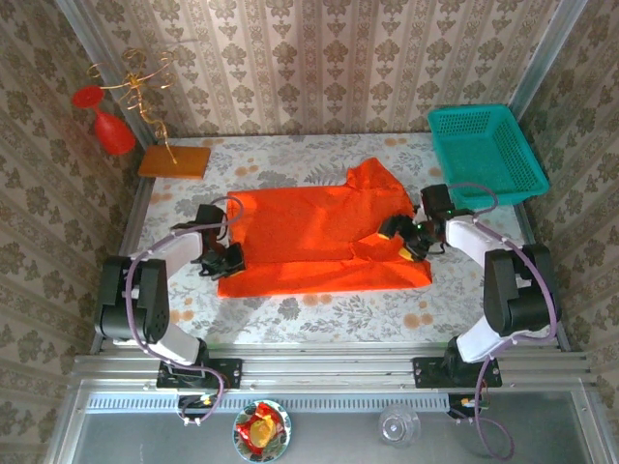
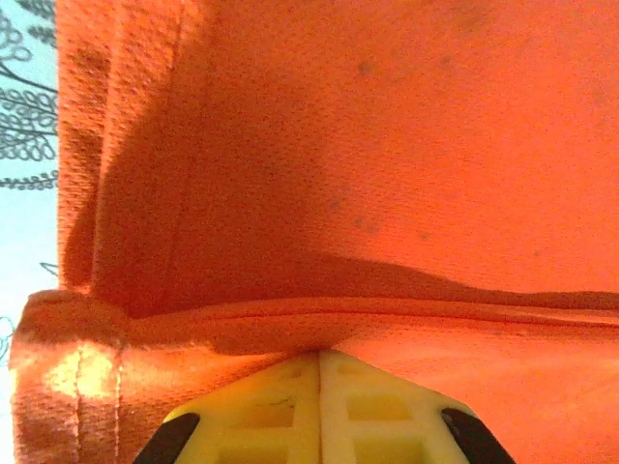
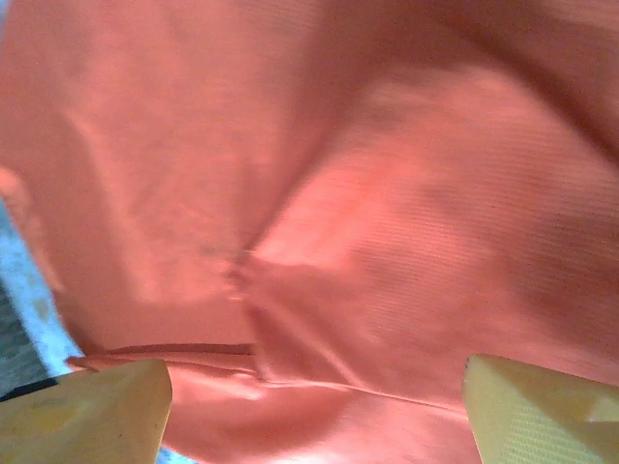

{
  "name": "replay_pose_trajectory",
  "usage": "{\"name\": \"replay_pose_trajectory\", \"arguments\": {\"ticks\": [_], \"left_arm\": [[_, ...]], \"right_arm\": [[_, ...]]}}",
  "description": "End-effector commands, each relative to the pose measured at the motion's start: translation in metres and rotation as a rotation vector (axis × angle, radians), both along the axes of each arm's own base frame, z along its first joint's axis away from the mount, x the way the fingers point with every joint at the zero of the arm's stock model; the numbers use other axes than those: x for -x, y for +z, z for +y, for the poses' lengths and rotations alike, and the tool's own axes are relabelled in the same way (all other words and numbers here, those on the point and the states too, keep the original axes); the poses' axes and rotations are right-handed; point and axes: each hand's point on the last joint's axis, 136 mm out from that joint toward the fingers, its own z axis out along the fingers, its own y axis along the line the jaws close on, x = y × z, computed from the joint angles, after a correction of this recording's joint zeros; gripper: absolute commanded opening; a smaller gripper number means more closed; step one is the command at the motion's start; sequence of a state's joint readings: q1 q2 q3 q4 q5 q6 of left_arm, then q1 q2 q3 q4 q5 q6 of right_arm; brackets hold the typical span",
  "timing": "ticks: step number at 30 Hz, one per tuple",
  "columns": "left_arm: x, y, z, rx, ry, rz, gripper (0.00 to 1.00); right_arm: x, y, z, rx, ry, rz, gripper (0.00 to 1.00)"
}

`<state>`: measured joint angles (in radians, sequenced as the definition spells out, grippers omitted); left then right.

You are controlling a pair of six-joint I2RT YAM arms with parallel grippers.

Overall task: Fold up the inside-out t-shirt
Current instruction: Smooth out the T-shirt at the center of the table.

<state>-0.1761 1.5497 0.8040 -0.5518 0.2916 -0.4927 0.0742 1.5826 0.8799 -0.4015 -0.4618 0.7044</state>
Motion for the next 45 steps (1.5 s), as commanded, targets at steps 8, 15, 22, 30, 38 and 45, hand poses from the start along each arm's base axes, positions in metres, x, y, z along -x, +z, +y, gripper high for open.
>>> {"name": "replay_pose_trajectory", "arguments": {"ticks": [8,15,22,30,38,45], "left_arm": [[0.026,-0.022,0.015,-0.067,0.005,0.122,0.06],[0.017,0.019,0.009,-0.04,-0.002,0.007,0.09],[0.048,0.003,0.014,-0.068,0.028,0.098,0.08],[0.072,-0.026,0.032,-0.149,0.124,0.192,0.06],[0.086,-0.026,0.033,-0.12,0.218,0.19,0.09],[0.083,-0.015,0.028,-0.091,0.212,0.152,0.1]], "right_arm": [[0.054,-0.04,-0.057,0.131,-0.174,0.174,0.8],[0.056,0.006,-0.047,0.085,-0.127,0.083,0.79],[0.093,-0.001,-0.034,0.019,-0.084,0.187,0.79],[0.111,-0.03,-0.06,0.159,-0.22,0.298,0.79],[0.127,-0.034,-0.079,0.25,-0.353,0.343,0.78],[0.126,-0.012,-0.078,0.241,-0.366,0.272,0.76]]}}
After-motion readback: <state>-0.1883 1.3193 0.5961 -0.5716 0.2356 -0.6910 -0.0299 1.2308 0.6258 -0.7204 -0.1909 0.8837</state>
